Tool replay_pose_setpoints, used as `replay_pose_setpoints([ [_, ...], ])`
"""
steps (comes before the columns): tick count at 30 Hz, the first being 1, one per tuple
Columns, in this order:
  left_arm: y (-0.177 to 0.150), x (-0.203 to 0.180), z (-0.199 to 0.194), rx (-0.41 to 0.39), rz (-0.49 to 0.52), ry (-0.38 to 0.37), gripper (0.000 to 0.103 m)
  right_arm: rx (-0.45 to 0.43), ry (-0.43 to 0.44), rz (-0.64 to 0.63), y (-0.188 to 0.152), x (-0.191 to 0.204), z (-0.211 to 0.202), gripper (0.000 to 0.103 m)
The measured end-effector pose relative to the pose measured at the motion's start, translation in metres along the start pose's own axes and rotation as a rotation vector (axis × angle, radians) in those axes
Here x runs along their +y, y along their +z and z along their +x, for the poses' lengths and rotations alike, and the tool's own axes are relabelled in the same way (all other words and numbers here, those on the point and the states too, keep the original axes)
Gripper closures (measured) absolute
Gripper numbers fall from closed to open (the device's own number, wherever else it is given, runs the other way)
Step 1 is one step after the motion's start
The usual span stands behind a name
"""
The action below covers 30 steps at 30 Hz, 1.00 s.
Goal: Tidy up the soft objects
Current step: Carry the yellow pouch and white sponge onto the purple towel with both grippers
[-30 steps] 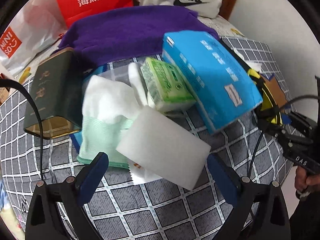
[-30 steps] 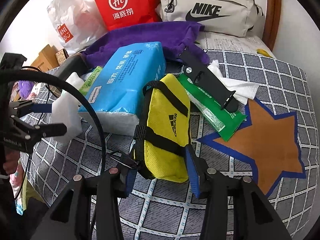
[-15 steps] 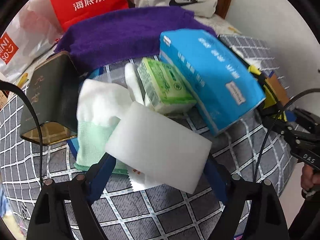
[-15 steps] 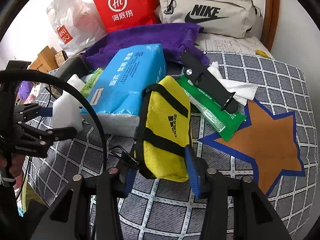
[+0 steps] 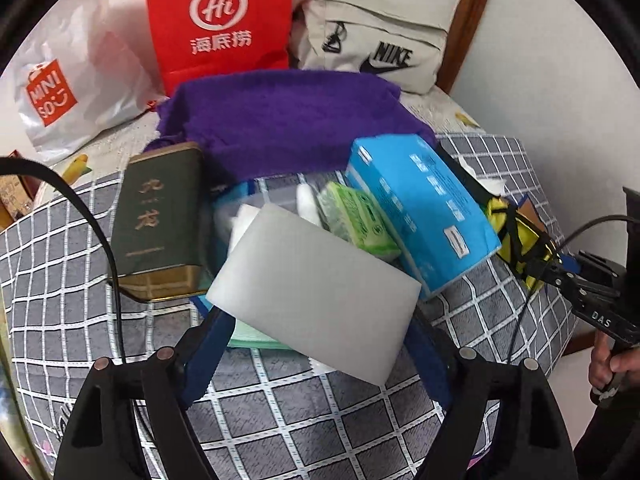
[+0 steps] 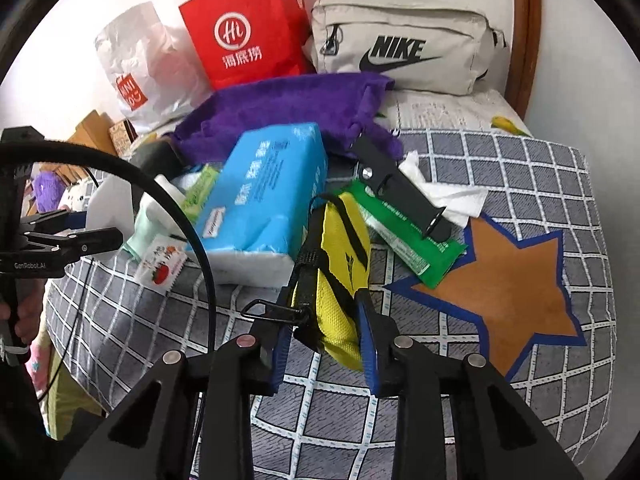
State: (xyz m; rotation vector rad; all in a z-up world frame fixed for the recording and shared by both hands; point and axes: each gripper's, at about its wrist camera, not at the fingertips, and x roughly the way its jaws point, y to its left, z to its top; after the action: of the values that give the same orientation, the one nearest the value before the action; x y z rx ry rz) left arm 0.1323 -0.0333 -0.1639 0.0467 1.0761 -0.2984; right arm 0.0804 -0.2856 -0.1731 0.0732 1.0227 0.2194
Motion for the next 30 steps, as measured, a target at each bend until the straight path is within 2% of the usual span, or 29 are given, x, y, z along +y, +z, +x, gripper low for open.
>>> replay_pose_setpoints([
  [8, 0.006, 0.011, -0.015, -0.038, -0.031, -0.007, 0.021, -0.058, 0.0, 0.038, 0.013, -0.001, -0.031, 0.075],
  [14, 0.017, 0.017, -0.027, -0.068, -0.021, -0.008, 0.021, -0.102, 0.0, 0.028, 0.037, 0.004, -0.045, 0.075],
  [19, 0.03, 0.026, -0.035, -0.088, -0.026, -0.01, 0.021, -0.116, -0.001, 0.027, 0.062, 0.006, -0.046, 0.076],
  [30, 0.068, 0.058, -0.036, -0.114, -0.042, 0.032, 0.021, -0.194, 0.08, -0.039, 0.139, 0.022, -0.018, 0.076],
])
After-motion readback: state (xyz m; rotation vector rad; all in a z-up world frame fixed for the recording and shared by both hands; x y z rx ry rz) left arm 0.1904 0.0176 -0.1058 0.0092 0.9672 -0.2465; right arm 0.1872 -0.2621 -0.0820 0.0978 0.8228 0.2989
